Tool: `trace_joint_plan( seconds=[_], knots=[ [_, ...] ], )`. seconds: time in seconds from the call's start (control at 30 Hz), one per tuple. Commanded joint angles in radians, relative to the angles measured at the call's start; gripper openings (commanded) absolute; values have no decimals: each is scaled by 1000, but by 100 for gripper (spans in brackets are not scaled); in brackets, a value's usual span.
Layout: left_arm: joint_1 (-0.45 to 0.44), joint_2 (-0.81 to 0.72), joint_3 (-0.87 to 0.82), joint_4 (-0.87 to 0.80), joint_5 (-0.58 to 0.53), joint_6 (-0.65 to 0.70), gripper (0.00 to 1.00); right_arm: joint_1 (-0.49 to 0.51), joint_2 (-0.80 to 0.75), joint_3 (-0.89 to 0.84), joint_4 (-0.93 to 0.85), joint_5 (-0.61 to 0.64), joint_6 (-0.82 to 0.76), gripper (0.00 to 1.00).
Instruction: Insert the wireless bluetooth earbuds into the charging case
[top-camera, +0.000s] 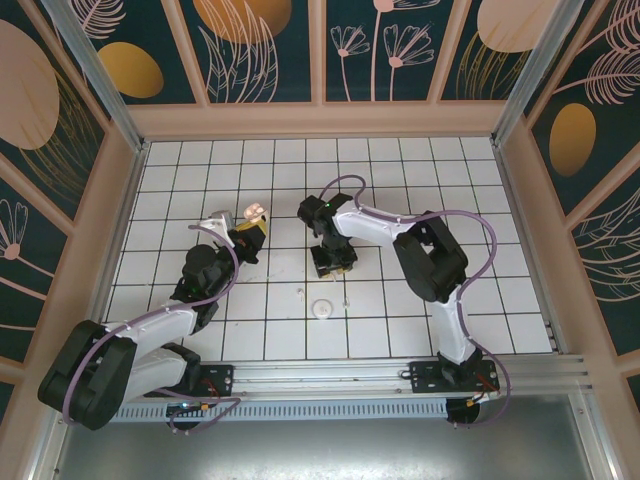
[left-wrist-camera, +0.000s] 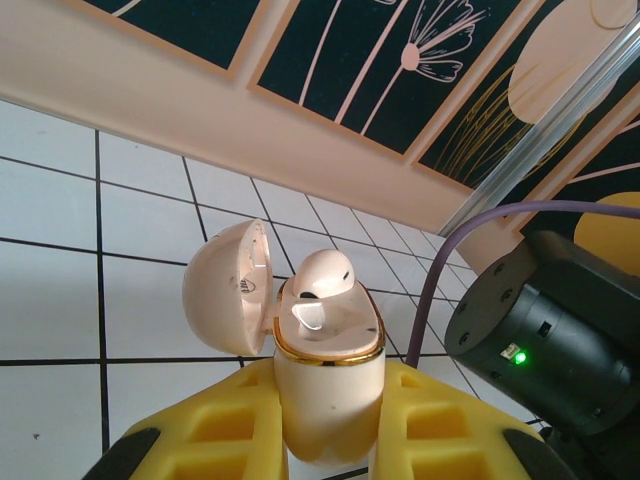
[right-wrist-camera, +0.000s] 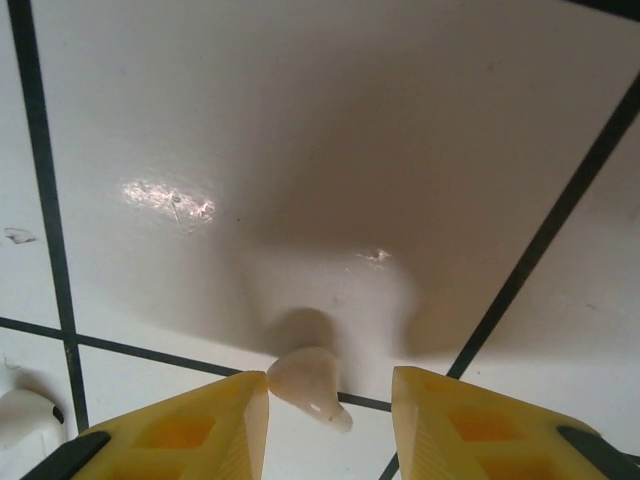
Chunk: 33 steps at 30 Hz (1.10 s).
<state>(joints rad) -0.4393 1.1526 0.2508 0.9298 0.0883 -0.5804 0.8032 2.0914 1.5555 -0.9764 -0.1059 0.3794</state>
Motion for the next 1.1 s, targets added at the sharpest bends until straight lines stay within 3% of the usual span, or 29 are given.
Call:
trace_joint_plan(
  seconds=[0.0, 0.8, 1.07],
  knots=[
    [5, -2, 25, 12, -2, 14, 12, 12, 20, 31, -6, -5, -2, 38],
    [5, 9, 28, 13, 20, 28, 12, 28, -21, -12, 33, 75, 27, 24],
    [5, 32, 41, 84, 181, 104, 13, 7, -230, -98, 249, 103, 88, 23]
  ],
)
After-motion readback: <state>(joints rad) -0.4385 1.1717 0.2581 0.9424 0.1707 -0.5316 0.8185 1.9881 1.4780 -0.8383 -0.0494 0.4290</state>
